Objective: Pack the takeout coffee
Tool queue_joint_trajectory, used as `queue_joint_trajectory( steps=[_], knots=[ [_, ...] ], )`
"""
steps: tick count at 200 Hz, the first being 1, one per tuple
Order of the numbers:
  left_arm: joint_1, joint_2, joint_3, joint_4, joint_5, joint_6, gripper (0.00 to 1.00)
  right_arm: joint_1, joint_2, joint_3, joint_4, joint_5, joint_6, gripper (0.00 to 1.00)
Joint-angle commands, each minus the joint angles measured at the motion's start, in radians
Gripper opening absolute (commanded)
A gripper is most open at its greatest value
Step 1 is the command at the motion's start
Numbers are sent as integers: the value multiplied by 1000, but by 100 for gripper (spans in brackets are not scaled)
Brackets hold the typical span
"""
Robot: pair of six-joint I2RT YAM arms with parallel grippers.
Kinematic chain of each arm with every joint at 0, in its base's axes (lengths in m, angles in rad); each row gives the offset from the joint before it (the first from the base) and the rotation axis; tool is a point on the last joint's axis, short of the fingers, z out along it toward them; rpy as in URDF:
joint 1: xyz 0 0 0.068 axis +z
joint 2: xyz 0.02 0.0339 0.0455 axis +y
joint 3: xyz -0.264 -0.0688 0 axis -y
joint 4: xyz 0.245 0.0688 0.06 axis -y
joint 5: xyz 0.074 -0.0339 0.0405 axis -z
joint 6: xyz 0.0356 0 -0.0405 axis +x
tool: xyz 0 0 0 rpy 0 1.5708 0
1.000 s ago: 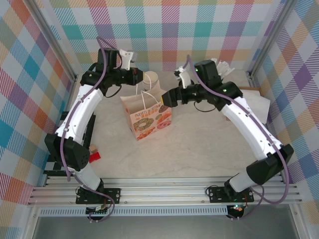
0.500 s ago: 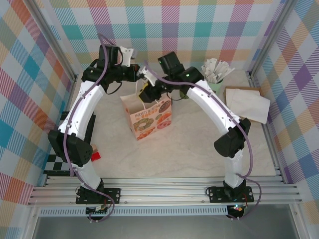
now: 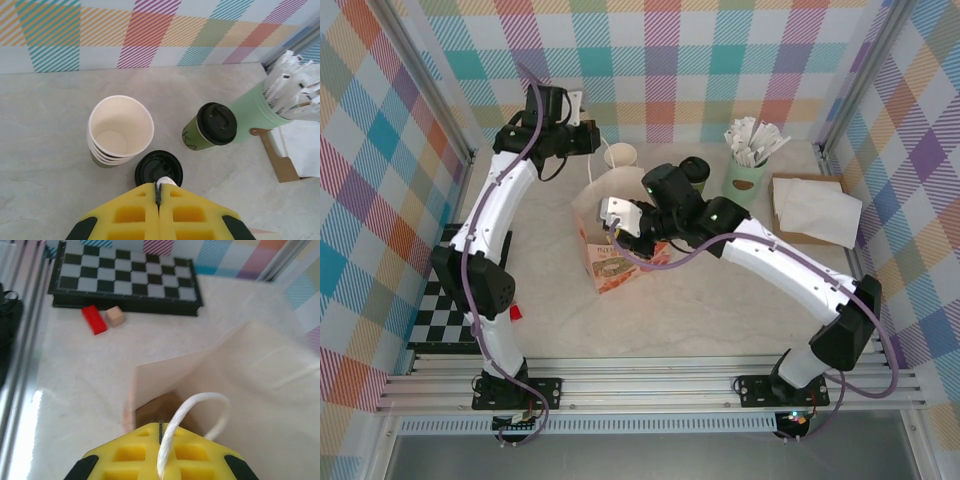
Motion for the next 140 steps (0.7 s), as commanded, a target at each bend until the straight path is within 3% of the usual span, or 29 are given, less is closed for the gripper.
queue_joint_trajectory(
  steps=[1, 73, 116, 140],
  knots=[
    [8, 33, 24, -30, -33, -18, 0, 22, -45, -83, 199, 46, -121, 4],
    [29, 83, 25, -90, 181, 2, 0, 97, -158, -447, 455, 174, -642, 10],
    [34, 78, 24, -138, 198, 10, 6, 95, -169, -454, 539, 215, -572, 17],
    [39, 42, 23, -162, 248, 68, 25, 94, -166, -402, 467, 188, -528, 21]
  ],
)
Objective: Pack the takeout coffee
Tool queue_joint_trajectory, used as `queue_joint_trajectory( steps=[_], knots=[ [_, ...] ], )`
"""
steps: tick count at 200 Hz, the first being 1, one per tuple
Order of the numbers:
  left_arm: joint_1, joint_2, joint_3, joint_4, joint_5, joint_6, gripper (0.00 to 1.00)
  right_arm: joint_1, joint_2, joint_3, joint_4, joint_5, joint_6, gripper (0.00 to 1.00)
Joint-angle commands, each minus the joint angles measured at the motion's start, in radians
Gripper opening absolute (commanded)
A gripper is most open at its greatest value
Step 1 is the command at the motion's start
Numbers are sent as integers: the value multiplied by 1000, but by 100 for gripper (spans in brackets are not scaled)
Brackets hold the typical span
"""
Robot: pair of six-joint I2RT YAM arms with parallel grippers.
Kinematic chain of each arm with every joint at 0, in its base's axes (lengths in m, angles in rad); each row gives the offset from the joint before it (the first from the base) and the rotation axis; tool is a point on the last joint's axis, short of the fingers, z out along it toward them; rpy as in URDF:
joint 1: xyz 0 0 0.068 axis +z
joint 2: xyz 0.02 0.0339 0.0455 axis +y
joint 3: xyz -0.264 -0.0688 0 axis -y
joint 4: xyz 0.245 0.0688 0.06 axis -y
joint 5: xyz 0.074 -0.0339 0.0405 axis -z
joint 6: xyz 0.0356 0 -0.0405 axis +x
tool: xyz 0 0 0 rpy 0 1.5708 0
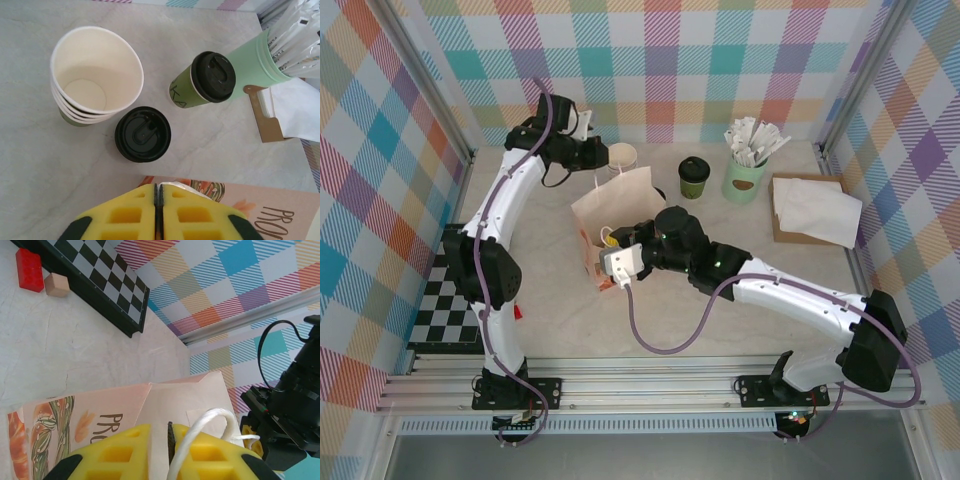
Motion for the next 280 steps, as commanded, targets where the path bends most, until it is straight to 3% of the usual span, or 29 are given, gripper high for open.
queue_joint_trajectory(
  steps=[1, 46, 57, 63, 68, 89, 113, 143, 168, 208, 247, 264, 280],
  knots=[
    [14, -47, 21, -57, 69, 68, 26, -2, 7, 38, -68, -3, 28, 21],
    [24, -179, -39, -44, 163, 243, 63, -3, -28, 20, -117, -3, 75, 15],
    [27, -214, -54, -38, 147, 261, 80, -3, -36, 15, -128, 2, 83, 16],
    [27, -242, -81, -19, 139, 263, 97, -3, -40, 10, -131, 5, 86, 16],
    [28, -268, -109, 3, 139, 265, 100, -4, -44, 5, -133, 5, 90, 16],
    [28, -386, -250, 77, 158, 316, 100, -13, -55, 7, -160, 0, 104, 15],
    [26, -470, -368, 55, 243, 449, 100, -17, -62, 27, -176, -10, 135, 15],
    [-3, -563, -539, 168, 179, 576, 100, -20, -57, 31, -170, -14, 157, 14],
    [-22, -493, -476, 79, 133, 674, 98, -20, -47, 44, -175, -26, 162, 14],
    [-33, -400, -400, -46, 190, 763, 89, -31, -20, 115, -232, -53, 194, 14],
    [-33, -375, -410, -29, 225, 747, 74, -47, -4, 199, -312, -89, 276, 15],
    [-32, -376, -427, 31, 153, 689, 63, -52, -7, 206, -326, -106, 274, 17],
    [-30, -367, -419, 56, 106, 644, 47, -52, -11, 191, -339, -104, 248, 19]
  ],
)
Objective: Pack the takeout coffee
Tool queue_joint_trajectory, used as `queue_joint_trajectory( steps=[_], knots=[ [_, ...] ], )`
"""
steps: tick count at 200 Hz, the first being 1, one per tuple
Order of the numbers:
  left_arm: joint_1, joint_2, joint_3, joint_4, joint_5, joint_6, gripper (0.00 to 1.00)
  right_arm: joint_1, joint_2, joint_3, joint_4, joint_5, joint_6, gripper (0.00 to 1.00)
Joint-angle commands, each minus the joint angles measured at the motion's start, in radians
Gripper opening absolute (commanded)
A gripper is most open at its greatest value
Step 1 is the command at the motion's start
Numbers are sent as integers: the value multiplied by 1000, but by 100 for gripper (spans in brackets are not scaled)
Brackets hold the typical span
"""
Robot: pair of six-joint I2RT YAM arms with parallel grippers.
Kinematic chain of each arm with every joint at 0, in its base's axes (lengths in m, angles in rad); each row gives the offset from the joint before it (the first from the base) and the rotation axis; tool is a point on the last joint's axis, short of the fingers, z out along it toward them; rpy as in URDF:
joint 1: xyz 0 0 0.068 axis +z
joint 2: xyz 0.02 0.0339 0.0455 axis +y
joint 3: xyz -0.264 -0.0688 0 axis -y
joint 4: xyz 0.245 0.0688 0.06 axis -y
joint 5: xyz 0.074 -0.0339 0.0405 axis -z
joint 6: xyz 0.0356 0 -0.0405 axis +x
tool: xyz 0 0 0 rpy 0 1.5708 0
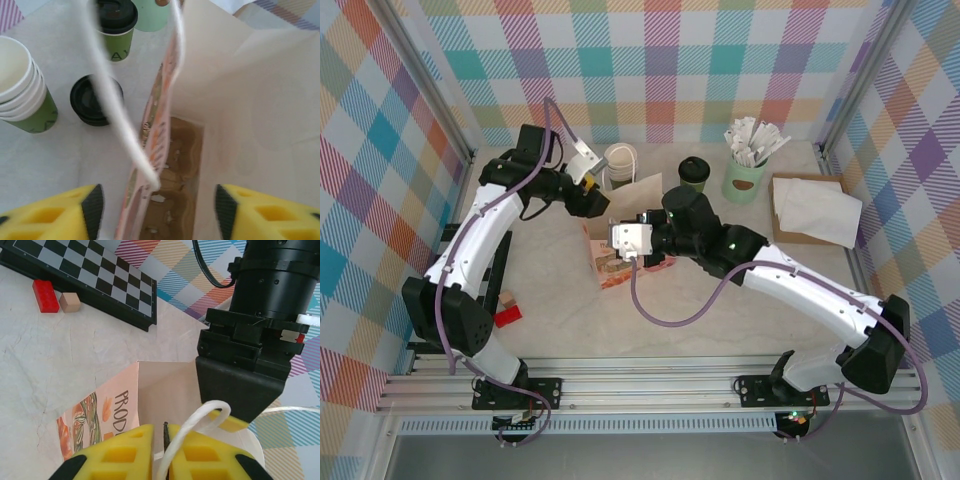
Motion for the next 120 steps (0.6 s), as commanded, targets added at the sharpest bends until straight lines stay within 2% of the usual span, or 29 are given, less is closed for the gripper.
queue_joint_trajectory(
  steps=[1, 36, 66, 92, 120],
  knots=[
    [-8, 7, 11, 59, -60, -55, 46, -2, -3, 9, -53, -45, 12, 19],
    [-8, 1, 14, 86, -115, -104, 18, -1, -30, -24, -32, -68, 1, 22],
    [-8, -24, -10, 119, -174, -135, 0, -1, -72, -76, -66, -78, -95, 22],
    [-8, -34, -29, 130, -202, -149, 0, -1, -119, -163, -77, -66, -181, 27],
    [-8, -27, -28, 119, -200, -167, 0, -1, -108, -212, -65, -50, -225, 43]
  ],
)
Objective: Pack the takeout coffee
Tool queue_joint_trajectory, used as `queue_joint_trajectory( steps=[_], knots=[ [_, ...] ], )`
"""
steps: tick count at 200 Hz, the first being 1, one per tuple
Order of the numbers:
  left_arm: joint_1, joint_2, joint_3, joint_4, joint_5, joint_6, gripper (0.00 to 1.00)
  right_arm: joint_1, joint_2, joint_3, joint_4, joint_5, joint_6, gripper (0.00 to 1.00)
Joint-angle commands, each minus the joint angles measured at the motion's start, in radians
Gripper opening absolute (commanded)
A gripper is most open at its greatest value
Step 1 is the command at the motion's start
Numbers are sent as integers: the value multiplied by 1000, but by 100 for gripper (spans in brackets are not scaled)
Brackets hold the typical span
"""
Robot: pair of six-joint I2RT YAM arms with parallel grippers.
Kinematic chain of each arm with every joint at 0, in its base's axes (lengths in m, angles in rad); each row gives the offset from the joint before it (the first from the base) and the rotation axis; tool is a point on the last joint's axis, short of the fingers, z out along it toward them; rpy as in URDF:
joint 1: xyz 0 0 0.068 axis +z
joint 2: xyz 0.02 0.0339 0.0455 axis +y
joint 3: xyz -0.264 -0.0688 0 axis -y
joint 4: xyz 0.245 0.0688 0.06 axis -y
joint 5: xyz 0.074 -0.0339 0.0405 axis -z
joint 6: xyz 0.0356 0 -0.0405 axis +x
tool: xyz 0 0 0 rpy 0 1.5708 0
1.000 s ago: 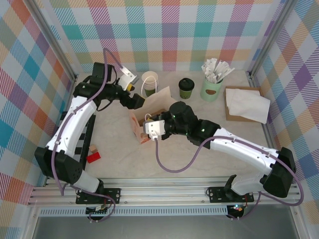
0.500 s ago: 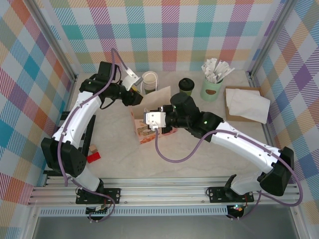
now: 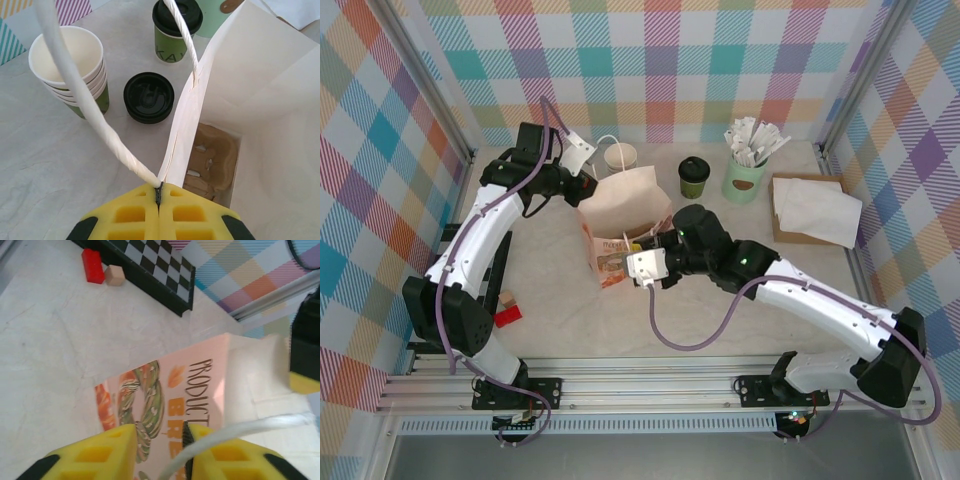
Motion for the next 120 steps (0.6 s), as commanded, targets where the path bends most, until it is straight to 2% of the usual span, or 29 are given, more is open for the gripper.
queue_joint_trajectory(
  steps=[1, 9, 47, 60, 64, 77, 89, 98, 120],
  knots=[
    [-8, -24, -14, 17, -18, -36, 0, 0, 1, -42, -8, -10, -82, 44],
    [-8, -25, -15, 18, -13, -42, 0, 0, 13, -46, -21, -5, -103, 49],
    [-8, -27, -27, 19, -18, -50, 0, -5, 38, -85, -58, 64, -202, 56],
    [-8, -27, -29, 23, -17, -50, 0, -10, 44, -70, -73, 85, -201, 61],
    [-8, -27, -29, 26, -17, -52, 0, -11, 46, -61, -83, 88, -196, 66],
    [-8, -27, -32, 38, -20, -57, 0, -24, 55, -13, -154, 67, -128, 82],
    [-8, -25, -32, 50, -22, -66, 0, -58, 87, 62, -285, -3, -6, 83],
    [-8, -25, -34, 62, -19, -76, 0, -75, 100, 81, -335, -34, 52, 89],
    [-8, -22, -43, 90, -2, -90, 0, -76, 47, 64, -240, -60, 170, 91]
  ],
)
